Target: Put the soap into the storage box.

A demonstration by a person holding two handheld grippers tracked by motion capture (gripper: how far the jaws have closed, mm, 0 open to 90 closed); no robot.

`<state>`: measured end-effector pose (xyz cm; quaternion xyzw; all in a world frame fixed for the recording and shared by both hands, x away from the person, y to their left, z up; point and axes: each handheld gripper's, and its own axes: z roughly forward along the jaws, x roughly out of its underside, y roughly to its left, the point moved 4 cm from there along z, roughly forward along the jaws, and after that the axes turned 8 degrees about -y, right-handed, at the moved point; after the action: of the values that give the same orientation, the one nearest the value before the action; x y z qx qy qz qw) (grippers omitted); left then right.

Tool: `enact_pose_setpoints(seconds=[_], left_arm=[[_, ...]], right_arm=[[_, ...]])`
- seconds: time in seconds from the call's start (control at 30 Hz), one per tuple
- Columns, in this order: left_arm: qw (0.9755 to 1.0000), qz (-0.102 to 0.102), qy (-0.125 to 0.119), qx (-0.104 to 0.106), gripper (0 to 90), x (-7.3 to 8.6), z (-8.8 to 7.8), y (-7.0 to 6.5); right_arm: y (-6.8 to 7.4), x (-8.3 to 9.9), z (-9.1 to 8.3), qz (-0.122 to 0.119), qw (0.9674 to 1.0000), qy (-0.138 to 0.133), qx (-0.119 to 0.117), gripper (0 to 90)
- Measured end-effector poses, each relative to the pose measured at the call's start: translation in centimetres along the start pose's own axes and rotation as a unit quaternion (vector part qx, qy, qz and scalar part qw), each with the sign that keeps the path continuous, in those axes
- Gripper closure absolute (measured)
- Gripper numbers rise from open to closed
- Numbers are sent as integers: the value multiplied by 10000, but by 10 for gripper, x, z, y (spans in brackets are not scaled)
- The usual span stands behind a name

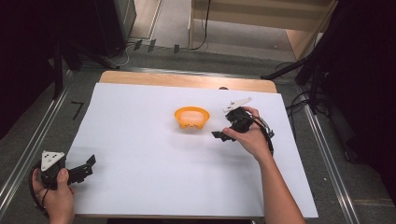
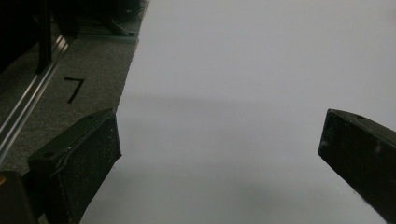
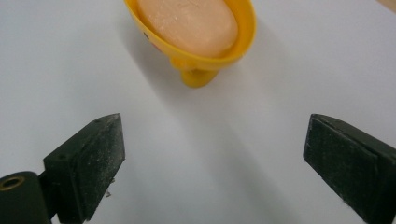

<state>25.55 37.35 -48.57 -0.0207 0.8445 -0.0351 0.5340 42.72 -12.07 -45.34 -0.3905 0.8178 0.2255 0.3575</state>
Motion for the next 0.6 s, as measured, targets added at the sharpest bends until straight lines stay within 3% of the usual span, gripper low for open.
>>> enact_pose_setpoints(seconds=[0.13, 0.27, 0.6], left_arm=[[10000, 15, 5, -8, 0, 0, 0, 0], [10000, -10, -6, -11, 0, 0, 0, 0], [10000, -17, 10, -12, 0, 0, 0, 0]], right_arm=[[6, 19, -8, 139, 9998, 73, 147, 0], [9, 36, -17, 289, 9990, -21, 341, 0], [13, 77, -49, 815, 9930, -360, 777, 0]])
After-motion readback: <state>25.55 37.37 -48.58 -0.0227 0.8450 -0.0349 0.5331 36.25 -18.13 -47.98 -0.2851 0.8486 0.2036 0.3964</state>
